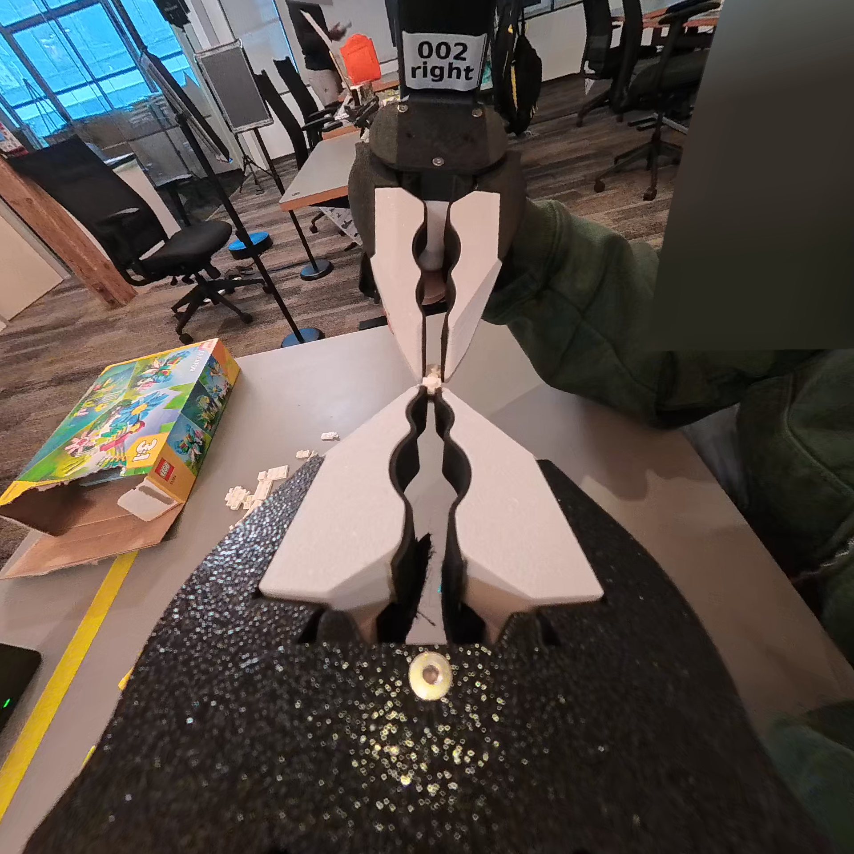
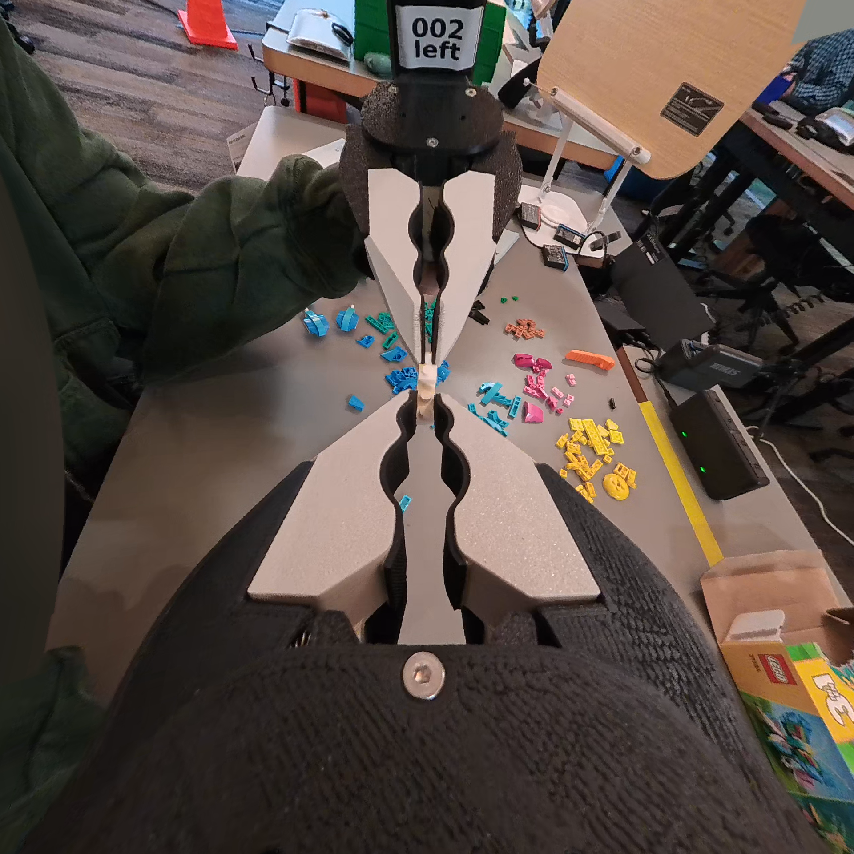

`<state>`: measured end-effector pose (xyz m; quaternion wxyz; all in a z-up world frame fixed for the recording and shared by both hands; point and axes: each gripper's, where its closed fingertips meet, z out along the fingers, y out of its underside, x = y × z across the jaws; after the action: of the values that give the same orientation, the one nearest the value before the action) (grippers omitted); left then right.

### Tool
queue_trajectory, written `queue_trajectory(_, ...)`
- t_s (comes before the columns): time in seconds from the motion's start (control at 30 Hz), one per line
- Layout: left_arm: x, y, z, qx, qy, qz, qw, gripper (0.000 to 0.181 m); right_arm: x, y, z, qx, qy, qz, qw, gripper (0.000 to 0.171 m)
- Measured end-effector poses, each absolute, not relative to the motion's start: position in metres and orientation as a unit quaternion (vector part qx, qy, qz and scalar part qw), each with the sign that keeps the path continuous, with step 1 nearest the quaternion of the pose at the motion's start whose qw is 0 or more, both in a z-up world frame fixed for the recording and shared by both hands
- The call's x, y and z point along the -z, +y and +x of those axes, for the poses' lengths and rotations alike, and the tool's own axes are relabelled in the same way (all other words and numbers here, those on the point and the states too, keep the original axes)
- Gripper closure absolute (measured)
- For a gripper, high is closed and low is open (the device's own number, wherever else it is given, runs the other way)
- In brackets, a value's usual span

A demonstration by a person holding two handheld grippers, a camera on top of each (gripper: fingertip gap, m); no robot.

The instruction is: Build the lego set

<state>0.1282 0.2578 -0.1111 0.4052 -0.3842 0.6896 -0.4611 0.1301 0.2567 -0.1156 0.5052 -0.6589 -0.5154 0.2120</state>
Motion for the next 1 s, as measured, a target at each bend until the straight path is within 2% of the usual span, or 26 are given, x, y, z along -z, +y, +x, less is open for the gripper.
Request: queue_trajectory(1.0,0.1102,0.2626,0.1296,0.465,0.681,-0.391,0.409,0.18,0.1108,0.2622,0.1298,-0.203,-0.509,-0.655,0.521,0.166)
